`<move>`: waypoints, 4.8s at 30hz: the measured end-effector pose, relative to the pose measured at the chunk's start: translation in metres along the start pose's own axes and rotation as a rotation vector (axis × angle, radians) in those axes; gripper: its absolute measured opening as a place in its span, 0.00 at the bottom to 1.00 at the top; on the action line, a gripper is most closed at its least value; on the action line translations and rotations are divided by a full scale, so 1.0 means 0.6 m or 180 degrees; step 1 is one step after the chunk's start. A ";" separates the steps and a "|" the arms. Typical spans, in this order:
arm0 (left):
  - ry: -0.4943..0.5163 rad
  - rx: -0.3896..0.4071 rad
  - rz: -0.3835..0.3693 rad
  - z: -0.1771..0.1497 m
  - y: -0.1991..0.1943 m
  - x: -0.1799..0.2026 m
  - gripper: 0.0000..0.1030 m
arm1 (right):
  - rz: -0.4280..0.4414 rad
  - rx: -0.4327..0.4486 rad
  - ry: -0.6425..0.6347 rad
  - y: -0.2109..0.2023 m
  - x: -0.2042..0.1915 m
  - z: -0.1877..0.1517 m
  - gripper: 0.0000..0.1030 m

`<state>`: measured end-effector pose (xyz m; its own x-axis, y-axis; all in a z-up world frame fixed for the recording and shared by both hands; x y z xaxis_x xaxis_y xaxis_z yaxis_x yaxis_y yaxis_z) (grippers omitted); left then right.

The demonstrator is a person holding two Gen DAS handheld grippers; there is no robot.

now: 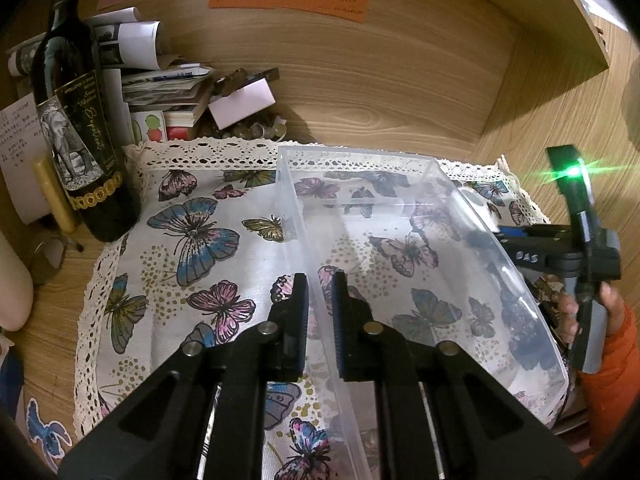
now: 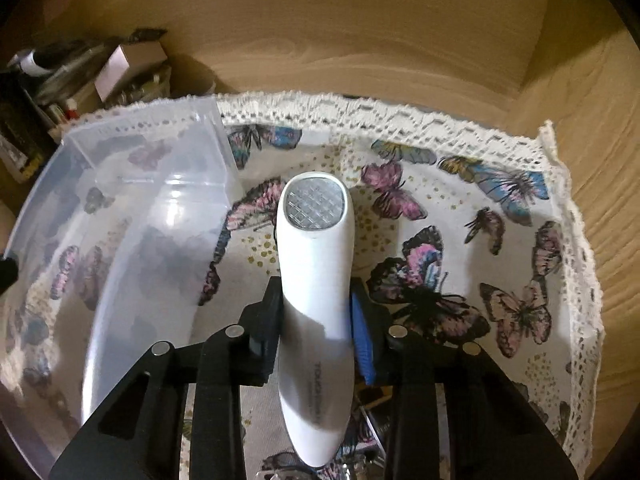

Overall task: Organize rigid objects
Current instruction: 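Grasp the clear box rim with the left tool while the right tool grasps the white device, then carry the white device into the clear box and open the right tool, then grasp the black-and-gold bottle with the right tool, then lower the black-and-gold bottle into the box beside the white device, release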

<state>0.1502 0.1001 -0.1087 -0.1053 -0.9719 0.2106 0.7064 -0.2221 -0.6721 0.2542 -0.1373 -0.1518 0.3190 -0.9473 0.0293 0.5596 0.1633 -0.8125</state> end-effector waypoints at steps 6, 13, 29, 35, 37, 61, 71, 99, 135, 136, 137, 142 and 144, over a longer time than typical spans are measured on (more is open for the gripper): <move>-0.0003 0.0000 -0.0003 0.000 0.001 -0.001 0.11 | 0.0023 0.0306 0.0053 -0.073 0.005 0.003 0.28; 0.0002 0.0000 0.0004 0.000 0.001 -0.001 0.11 | 0.0081 0.0656 -0.0083 -0.138 -0.028 0.016 0.28; 0.0013 0.0008 -0.0004 0.000 0.002 0.002 0.11 | 0.0349 0.0578 -0.0469 -0.111 -0.150 0.026 0.28; 0.0007 0.0008 -0.0023 0.001 0.001 0.001 0.11 | 0.0351 0.0294 -0.0616 -0.067 -0.173 0.027 0.28; 0.0017 0.0012 -0.0022 0.001 0.001 0.001 0.11 | 0.0318 0.0175 -0.0664 -0.051 -0.178 0.028 0.28; 0.0036 -0.0017 -0.0003 0.005 0.008 0.001 0.11 | 0.0214 0.0435 -0.0614 -0.101 -0.138 0.029 0.35; 0.0101 -0.0049 0.0090 -0.001 -0.001 0.008 0.11 | -0.0215 0.0753 -0.0174 -0.168 -0.021 -0.001 0.44; 0.0099 -0.0116 0.0204 -0.002 0.006 0.015 0.11 | -0.0278 0.0019 0.0089 -0.047 0.060 -0.111 0.47; 0.0095 -0.0135 0.0195 -0.004 0.012 0.019 0.11 | -0.0120 0.0221 0.0115 -0.074 0.050 -0.079 0.21; 0.0093 -0.0134 0.0192 -0.004 0.012 0.019 0.11 | -0.0117 0.0269 0.0112 -0.082 0.046 -0.073 0.21; 0.0090 -0.0135 0.0193 -0.004 0.012 0.019 0.11 | -0.0102 0.0317 0.0108 -0.091 0.042 -0.068 0.21; 0.0095 -0.0129 0.0189 -0.002 0.014 0.024 0.11 | -0.0021 0.0555 0.0030 -0.123 0.016 -0.040 0.21; 0.0092 -0.0127 0.0183 -0.002 0.014 0.023 0.11 | 0.0024 0.0644 -0.0004 -0.131 0.001 -0.027 0.21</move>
<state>0.1539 0.0844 -0.1125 -0.0859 -0.9849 0.1504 0.6834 -0.1681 -0.7104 0.1982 -0.1552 -0.0975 0.3246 -0.9455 0.0244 0.6995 0.2227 -0.6790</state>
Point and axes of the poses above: each gripper's, at about its wrist camera, not at the fingertips, and y roughly the way its jaws point, x to its right, z to its top, the point moved 3 cm from there along y, roughly the way its jaws point, and after that the axes turned 3 degrees about -z, right-handed, at the moved point
